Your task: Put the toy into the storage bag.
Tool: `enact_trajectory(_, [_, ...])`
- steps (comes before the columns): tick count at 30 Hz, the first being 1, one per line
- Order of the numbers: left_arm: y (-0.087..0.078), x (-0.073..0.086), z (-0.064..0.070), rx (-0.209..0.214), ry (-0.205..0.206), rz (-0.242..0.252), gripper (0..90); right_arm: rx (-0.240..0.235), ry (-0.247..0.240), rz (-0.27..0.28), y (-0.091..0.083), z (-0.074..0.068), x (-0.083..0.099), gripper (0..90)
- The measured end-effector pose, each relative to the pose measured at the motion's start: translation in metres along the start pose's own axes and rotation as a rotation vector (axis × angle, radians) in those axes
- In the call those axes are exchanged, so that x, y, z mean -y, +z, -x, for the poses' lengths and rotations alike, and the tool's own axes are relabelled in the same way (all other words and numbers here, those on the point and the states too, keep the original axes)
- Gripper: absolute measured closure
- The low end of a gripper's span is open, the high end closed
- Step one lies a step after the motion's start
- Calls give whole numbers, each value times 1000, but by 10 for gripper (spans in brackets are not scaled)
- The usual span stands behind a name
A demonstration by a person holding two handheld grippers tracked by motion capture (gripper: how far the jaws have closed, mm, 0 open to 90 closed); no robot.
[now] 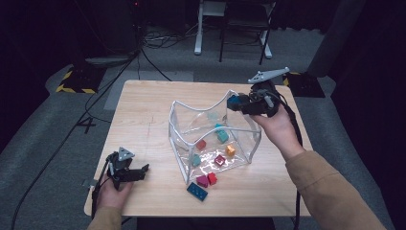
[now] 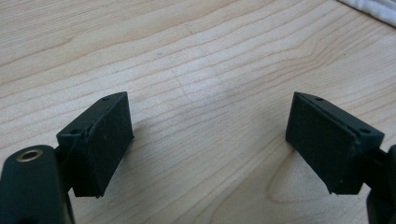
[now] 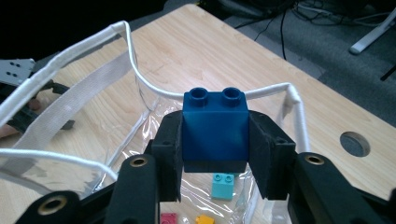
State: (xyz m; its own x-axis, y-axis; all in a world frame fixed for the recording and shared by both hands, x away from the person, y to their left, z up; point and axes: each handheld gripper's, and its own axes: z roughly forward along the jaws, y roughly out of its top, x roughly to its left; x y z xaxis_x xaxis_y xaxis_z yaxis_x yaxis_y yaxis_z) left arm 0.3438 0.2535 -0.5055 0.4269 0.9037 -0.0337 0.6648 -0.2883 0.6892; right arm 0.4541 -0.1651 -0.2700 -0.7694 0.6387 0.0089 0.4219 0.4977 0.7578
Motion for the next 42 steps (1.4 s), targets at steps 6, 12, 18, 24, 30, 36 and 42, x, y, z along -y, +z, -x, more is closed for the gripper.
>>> enact_trajectory(6, [0,0,0,0,0,0,151,5,-15,-78,24,-3,-4,590])
enact_trajectory(12, [0,0,0,0,3,-1,151,31,-6,-183,44,-7,-5,589])
enact_trajectory(18, [0,0,0,0,2,-1,151,39,-2,-287,61,-8,-3,589])
enact_trajectory(24, [0,0,0,0,2,-1,151,44,-7,-352,74,-10,-4,589])
enact_trajectory(30, [0,0,0,0,3,-1,151,34,-4,-408,84,-12,-3,589])
enact_trajectory(36, [0,0,0,0,2,-1,151,15,12,-473,92,-12,-3,589])
enact_trajectory(42, [0,0,0,0,3,-1,151,-3,39,-497,94,-9,-2,588])
